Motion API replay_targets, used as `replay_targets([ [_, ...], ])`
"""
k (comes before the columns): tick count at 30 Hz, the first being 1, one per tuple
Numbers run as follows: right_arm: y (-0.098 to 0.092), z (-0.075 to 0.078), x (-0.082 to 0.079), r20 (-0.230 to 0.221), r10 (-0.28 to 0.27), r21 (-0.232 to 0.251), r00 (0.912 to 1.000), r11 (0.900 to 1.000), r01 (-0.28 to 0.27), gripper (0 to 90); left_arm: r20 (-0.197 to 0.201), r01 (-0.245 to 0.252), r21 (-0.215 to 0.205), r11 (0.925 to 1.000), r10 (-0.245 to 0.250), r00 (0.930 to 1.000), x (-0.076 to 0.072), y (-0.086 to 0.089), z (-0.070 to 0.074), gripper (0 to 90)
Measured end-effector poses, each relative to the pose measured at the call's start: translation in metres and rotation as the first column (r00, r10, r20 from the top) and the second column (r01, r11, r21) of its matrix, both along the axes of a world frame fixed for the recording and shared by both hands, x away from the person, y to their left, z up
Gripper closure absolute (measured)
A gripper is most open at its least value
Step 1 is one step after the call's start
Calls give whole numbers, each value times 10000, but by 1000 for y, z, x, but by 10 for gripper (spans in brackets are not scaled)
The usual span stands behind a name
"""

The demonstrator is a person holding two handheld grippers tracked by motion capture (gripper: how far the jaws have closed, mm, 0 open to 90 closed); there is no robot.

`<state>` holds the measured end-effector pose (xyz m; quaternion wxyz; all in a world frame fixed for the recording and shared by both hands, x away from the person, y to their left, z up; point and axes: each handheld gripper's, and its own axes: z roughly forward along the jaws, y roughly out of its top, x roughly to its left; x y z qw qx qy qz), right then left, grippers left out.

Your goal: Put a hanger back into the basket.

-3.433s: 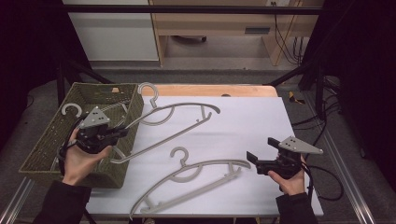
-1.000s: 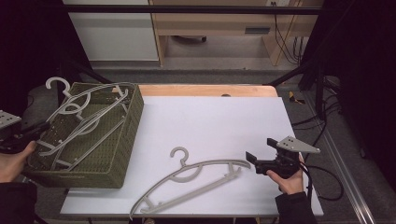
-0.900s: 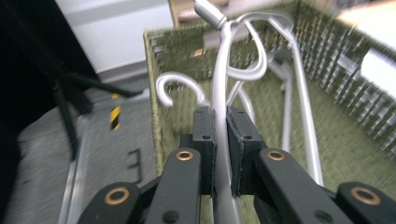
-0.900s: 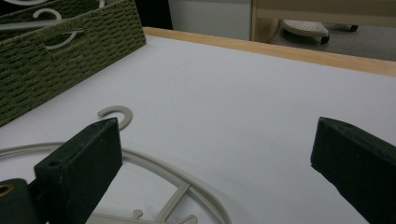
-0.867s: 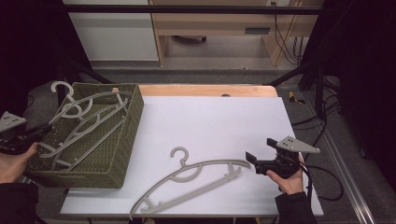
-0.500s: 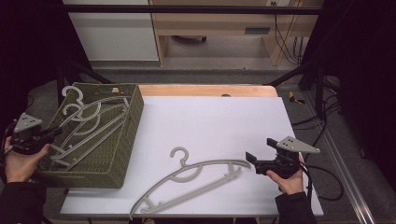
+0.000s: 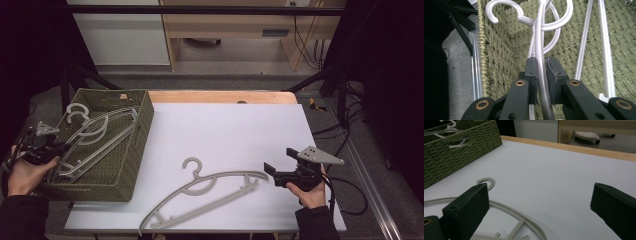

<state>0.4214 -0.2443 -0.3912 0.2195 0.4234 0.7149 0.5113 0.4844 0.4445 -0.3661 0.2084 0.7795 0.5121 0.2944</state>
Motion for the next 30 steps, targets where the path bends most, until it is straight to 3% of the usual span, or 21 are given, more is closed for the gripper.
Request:
replay_targets([
  [3, 0, 0, 0, -3, 3, 3, 10000, 10000, -3, 24, -76, -38, -193, 9998, 36, 10000, -2, 2, 2, 754],
  [7, 0, 0, 0, -8, 11, 19, 10000, 10000, -11, 24, 186, -53, -439, 9990, 61, 9998, -6, 5, 6, 735],
  [16, -1, 1, 0, 23, 25, 22, 10000, 10000, -25, 23, 1205, 641, -1541, 9860, -456, 9917, -19, -14, 18, 543],
  [20, -1, 1, 0, 36, -6, 71, 10000, 10000, 5, 22, 1785, 1101, -2090, 9717, -728, 9812, -22, -30, 21, 470],
  [21, -2, 1, -1, 57, 25, 49, 10000, 10000, -25, 21, 2063, 1424, -2249, 9639, -957, 9738, -26, -39, 23, 448],
  [23, -2, 1, -1, 68, 24, 65, 10000, 10000, -24, 21, 2119, 1493, -2299, 9617, -1003, 9721, -27, -41, 23, 419],
  [25, -2, 1, -1, 82, -11, 134, 10000, 9999, 10, 21, 2483, 2017, -2685, 9419, -1347, 9593, -32, -55, 26, 365],
  [26, -2, 1, -1, 82, -11, 134, 10000, 9999, 10, 21, 2483, 2017, -2685, 9419, -1347, 9593, -32, -55, 26, 352],
  [28, -2, 2, -1, 77, -8, 130, 10000, 9999, 7, 22, 2713, 2312, -2877, 9294, -1525, 9504, -34, -65, 26, 338],
  [30, -3, 2, -1, 59, -15, 109, 10000, 9999, 15, 21, 2959, 2680, -3193, 9090, -1730, 9394, -36, -76, 27, 305],
])
